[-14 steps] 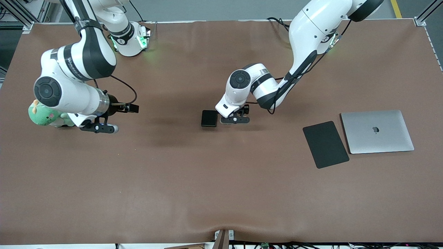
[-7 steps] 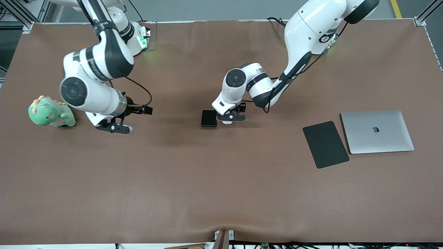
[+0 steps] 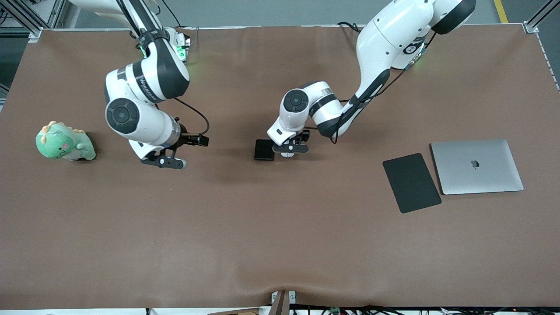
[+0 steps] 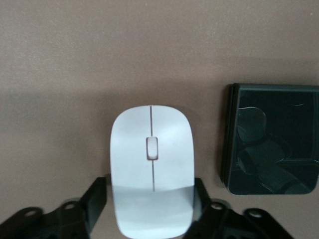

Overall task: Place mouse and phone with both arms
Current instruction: 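Grasp the mouse with the left gripper while the right gripper grasps the phone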

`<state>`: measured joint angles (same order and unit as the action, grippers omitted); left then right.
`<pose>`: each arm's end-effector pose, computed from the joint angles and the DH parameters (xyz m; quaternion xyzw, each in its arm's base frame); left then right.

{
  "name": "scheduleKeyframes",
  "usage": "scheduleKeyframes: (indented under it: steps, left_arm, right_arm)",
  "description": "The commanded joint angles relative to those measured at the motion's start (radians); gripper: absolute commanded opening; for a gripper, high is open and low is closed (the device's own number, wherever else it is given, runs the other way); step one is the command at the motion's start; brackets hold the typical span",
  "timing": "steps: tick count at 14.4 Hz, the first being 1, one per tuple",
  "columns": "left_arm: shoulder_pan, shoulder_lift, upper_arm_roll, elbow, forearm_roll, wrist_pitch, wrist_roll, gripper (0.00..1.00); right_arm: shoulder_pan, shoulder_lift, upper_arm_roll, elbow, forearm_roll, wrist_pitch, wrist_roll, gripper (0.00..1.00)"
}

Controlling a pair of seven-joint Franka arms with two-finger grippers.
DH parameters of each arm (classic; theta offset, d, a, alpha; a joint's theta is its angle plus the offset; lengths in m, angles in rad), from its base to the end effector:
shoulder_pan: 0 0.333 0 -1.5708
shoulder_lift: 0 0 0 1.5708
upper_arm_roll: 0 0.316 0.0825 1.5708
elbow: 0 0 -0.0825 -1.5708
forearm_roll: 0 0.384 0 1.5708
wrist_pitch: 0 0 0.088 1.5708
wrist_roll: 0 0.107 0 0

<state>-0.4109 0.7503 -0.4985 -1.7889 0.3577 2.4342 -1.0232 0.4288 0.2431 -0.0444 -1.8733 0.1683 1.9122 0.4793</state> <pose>0.4191 -0.4998 0.1730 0.9984 -0.0229 -0.0386 0.0340 0.5440 0.2342 0.3693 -0.9889 0.0830 0.1215 0.0217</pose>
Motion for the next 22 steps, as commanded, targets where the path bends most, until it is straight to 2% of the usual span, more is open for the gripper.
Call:
scheduleKeyframes:
  steps: [1, 3, 4, 5, 8, 10, 14, 19, 22]
  left_arm:
    - [-0.016, 0.027, 0.006, 0.032, 0.043, 0.019, -0.049, 0.53]
    - [0.000, 0.012, 0.009, 0.032, 0.056, 0.016, -0.047, 0.17]
    - [0.015, 0.003, 0.015, 0.032, 0.061, 0.008, -0.041, 0.06]
    - [0.039, -0.024, 0.018, 0.026, 0.067, -0.003, -0.038, 0.01]
    - [0.138, -0.113, 0.017, 0.020, 0.073, -0.098, -0.005, 0.00]
    - [0.216, -0.173, 0.015, 0.020, 0.073, -0.153, 0.066, 0.00]
    - [0.375, -0.244, 0.009, 0.003, 0.072, -0.250, 0.239, 0.00]
    - [0.561, -0.247, 0.006, -0.073, 0.075, -0.232, 0.353, 0.00]
    - [0.693, -0.232, 0.006, -0.139, 0.075, -0.111, 0.480, 0.00]
  right_arm:
    - [0.063, 0.028, -0.005, 0.000, 0.010, 0.045, 0.070, 1.00]
    - [0.084, 0.056, -0.003, -0.001, 0.011, 0.093, 0.084, 1.00]
    - [0.091, 0.065, -0.003, -0.001, 0.011, 0.100, 0.084, 1.00]
    - [0.103, 0.070, -0.003, -0.001, 0.020, 0.108, 0.087, 1.00]
    - [0.117, 0.071, -0.003, -0.044, 0.135, 0.197, 0.087, 1.00]
    - [0.146, 0.073, -0.003, -0.082, 0.140, 0.257, 0.085, 1.00]
    - [0.202, 0.122, -0.003, -0.087, 0.148, 0.329, 0.087, 1.00]
    - [0.281, 0.206, -0.003, -0.087, 0.148, 0.474, 0.143, 1.00]
    - [0.318, 0.246, -0.005, -0.083, 0.148, 0.548, 0.185, 1.00]
